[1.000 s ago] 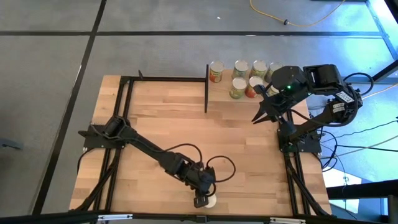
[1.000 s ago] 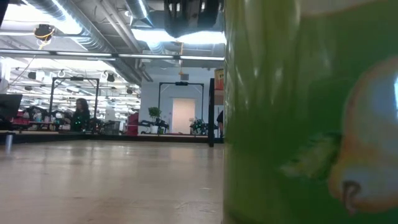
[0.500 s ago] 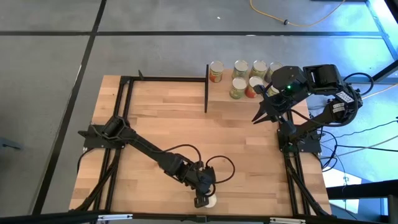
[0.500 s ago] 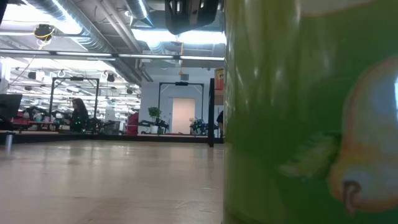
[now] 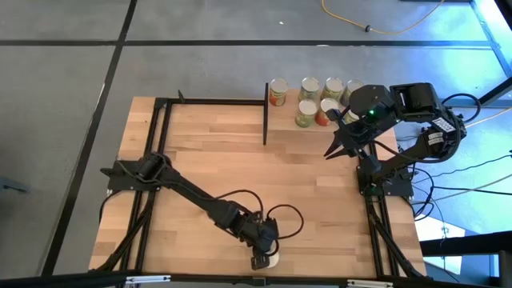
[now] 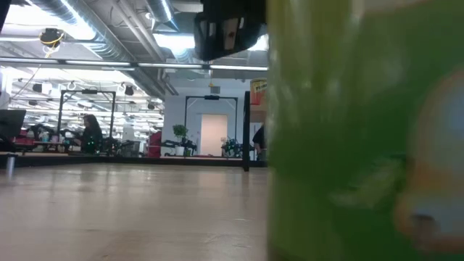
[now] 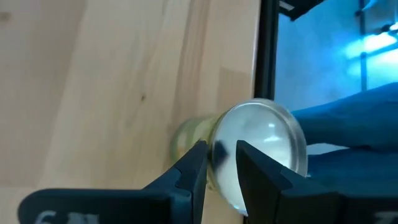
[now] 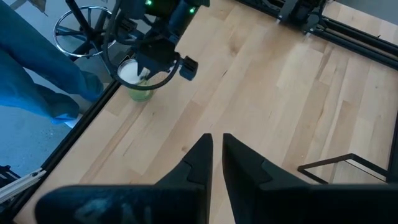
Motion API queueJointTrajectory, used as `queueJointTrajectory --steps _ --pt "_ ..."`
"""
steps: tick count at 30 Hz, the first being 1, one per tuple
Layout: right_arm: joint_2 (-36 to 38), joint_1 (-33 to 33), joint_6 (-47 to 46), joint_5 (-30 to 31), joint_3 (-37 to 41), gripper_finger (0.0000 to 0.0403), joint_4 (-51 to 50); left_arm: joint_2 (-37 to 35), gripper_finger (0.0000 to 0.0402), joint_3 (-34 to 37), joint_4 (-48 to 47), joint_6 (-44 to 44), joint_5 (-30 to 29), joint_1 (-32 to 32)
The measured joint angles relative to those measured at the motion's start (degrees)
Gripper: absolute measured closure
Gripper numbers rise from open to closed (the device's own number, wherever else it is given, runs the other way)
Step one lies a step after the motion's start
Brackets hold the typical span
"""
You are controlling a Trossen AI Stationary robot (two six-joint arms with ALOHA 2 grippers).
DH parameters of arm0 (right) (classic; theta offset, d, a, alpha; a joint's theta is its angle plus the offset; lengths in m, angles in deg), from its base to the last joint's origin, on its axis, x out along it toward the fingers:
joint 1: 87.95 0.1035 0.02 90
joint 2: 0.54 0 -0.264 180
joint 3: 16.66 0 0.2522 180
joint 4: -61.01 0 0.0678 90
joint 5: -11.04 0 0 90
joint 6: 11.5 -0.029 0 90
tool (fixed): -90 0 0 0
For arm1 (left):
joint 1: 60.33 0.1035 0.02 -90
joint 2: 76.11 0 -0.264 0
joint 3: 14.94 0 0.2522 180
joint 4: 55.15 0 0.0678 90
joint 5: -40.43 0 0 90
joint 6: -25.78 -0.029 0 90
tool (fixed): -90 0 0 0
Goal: Pick and place cans onto a shelf
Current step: Put the canned pears on the shelf
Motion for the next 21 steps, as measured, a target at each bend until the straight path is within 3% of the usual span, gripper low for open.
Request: queueJointTrajectory --steps 21 --pt "0.0 -0.02 -0.07 -0.02 0.0 0.0363 0.02 0.19 0.0322 -0.02 -1.54 -2.03 0.59 0.04"
